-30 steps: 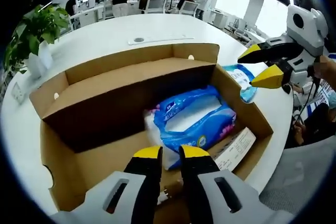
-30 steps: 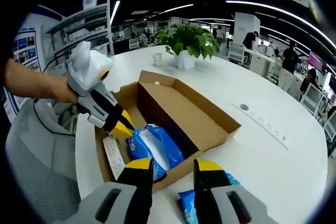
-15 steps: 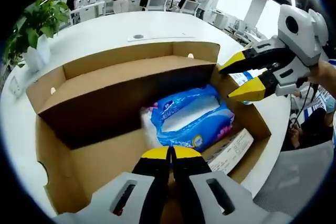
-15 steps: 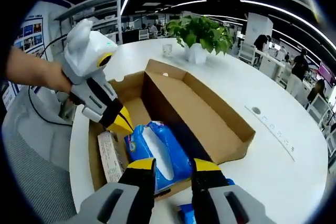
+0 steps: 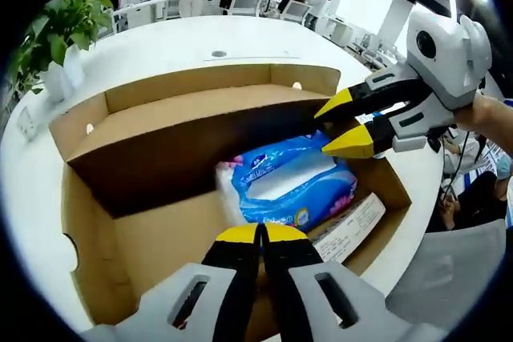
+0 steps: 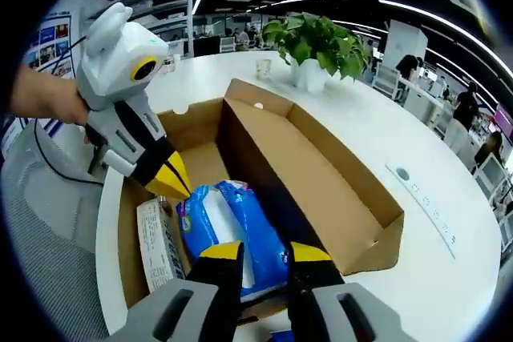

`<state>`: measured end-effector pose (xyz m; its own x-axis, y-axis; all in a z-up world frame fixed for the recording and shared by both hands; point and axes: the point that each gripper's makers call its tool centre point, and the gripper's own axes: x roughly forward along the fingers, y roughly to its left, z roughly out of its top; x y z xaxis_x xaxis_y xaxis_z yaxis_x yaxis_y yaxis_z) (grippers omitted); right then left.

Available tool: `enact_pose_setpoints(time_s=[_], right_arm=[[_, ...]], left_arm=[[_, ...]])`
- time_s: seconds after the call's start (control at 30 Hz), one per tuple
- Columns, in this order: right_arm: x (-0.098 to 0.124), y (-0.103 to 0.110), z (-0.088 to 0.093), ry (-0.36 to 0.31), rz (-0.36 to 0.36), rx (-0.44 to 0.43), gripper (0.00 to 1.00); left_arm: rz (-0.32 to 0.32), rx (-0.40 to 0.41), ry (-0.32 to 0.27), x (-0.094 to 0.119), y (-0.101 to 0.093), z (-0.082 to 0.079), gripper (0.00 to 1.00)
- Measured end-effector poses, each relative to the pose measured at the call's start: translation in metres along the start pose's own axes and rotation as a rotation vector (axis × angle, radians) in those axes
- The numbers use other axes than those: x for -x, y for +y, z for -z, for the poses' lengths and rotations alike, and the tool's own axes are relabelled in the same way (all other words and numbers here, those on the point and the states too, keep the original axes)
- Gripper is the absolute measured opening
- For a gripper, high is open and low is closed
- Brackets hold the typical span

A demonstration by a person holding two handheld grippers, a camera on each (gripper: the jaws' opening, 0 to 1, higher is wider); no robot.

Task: Operate the shoe box by opening the lid, removing the specified soft item, and placing it in the target area until the item is outside and the box remains undamaged.

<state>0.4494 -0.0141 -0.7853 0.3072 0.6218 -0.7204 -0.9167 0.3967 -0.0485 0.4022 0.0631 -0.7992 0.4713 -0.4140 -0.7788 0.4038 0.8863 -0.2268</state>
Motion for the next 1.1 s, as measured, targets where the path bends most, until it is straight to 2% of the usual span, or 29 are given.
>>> enact_pose_setpoints(time_s=[0.37, 0.43, 0.53, 0.67, 0.83, 0.97, 1.1], right_arm=[[-0.012, 0.006, -0.003, 0.018, -0.009, 0.033, 0.07], [-0.013, 0.008, -0.002, 0.026, -0.012, 0.043, 0.03], [-0.014, 0.009, -0.001, 0.032, -0.010, 0.056, 0.01], [-0.014, 0.009, 0.001, 0.037, -0.009, 0.067, 0.00], [-0.013, 0.008, 0.000, 0.039, -0.005, 0.085, 0.00], [-0.013, 0.008, 0.001, 0.043, -0.007, 0.089, 0.00], [-0.013, 0.009, 0.002, 0.044, -0.010, 0.090, 0.00]], left_arm=[[-0.004, 0.001, -0.042, 0.011, 0.004, -0.015, 0.00], [-0.006, -0.010, -0.037, 0.012, 0.006, -0.014, 0.00], [-0.010, -0.031, -0.014, 0.009, 0.010, -0.008, 0.00], [-0.014, -0.025, -0.007, 0.006, 0.012, -0.002, 0.12], [-0.005, -0.029, 0.006, 0.001, 0.010, 0.003, 0.15], [0.010, -0.031, -0.003, -0.003, 0.007, -0.001, 0.15], [0.027, -0.023, -0.019, -0.007, 0.005, -0.009, 0.20]])
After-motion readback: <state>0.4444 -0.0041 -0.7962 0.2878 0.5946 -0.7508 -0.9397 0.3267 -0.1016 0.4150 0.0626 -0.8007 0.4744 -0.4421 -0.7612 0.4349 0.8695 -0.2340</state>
